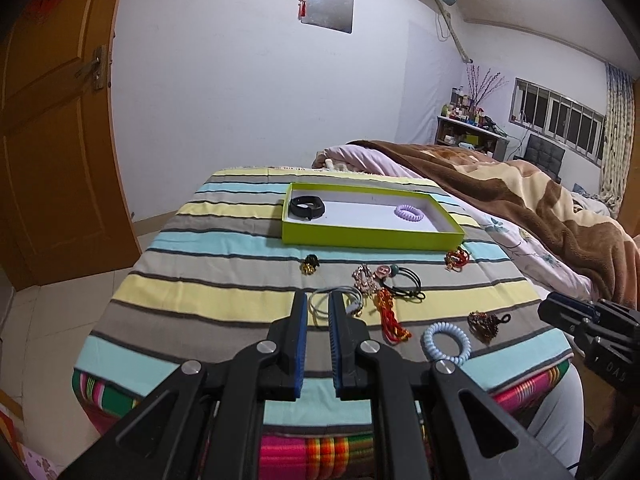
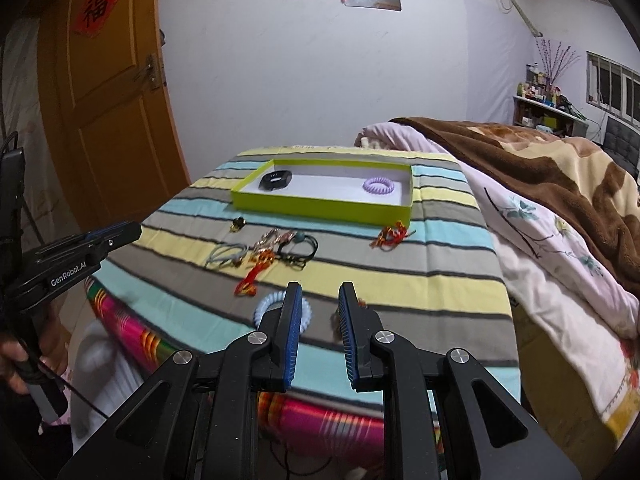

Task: Organize jewelry
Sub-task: 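Lift both open tools out of the box back over the jewelry, then grasp the dark beaded bracelet with the right tool while the left tool grasps the grey hair tie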

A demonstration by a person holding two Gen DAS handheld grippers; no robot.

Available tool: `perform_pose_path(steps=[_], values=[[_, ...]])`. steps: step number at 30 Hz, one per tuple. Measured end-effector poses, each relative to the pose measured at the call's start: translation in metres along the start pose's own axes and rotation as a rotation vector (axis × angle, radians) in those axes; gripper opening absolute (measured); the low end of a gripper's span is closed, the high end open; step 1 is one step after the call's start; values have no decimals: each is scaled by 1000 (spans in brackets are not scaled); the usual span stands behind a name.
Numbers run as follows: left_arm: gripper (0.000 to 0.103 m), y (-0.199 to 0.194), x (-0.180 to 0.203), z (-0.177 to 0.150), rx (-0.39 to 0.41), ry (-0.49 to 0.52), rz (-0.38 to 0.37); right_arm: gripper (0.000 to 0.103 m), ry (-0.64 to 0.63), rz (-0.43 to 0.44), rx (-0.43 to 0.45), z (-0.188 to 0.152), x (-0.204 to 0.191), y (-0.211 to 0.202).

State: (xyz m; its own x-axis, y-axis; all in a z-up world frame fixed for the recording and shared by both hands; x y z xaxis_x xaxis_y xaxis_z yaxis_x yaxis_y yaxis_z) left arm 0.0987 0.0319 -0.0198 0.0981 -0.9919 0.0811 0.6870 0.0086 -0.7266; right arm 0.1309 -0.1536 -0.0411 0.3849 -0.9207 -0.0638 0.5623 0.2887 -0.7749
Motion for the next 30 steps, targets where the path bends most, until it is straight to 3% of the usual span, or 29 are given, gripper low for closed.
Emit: perform_pose_path(steps=[11, 14, 19, 21, 22, 30], values=[[12, 4, 4, -8, -18, 10, -4, 19, -11, 5, -15, -3, -5, 7], [23, 9, 5, -8, -29, 12, -8, 19, -12, 2, -17, -3, -4, 10], [26, 21, 5, -10, -54, 14, -13, 20, -1, -3, -40, -4, 3, 23], [27, 26, 6, -10, -66, 15, -14, 29, 7, -5, -52, -6, 8, 30], [27, 29, 6, -10, -72, 16, -16, 39, 10, -6, -61, -7, 10, 34], [31, 60, 3, -9, -130, 5, -18, 39, 28, -9, -118, -13, 24, 63]])
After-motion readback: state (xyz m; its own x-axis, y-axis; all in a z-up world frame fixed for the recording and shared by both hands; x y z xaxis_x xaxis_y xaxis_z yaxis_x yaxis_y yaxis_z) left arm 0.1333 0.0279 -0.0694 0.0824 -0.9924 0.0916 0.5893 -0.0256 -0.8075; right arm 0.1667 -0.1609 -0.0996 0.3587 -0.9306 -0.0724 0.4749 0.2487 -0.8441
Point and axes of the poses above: each gripper's, at about its wrist camera, not at the fingertips, and y roughly the way its jaws point, x to its right, z to its top, the point moved 10 cm from there along y, roughly the way its jaws point, and after that the axes turned 14 degrees about -x, right-handed, at the moved point
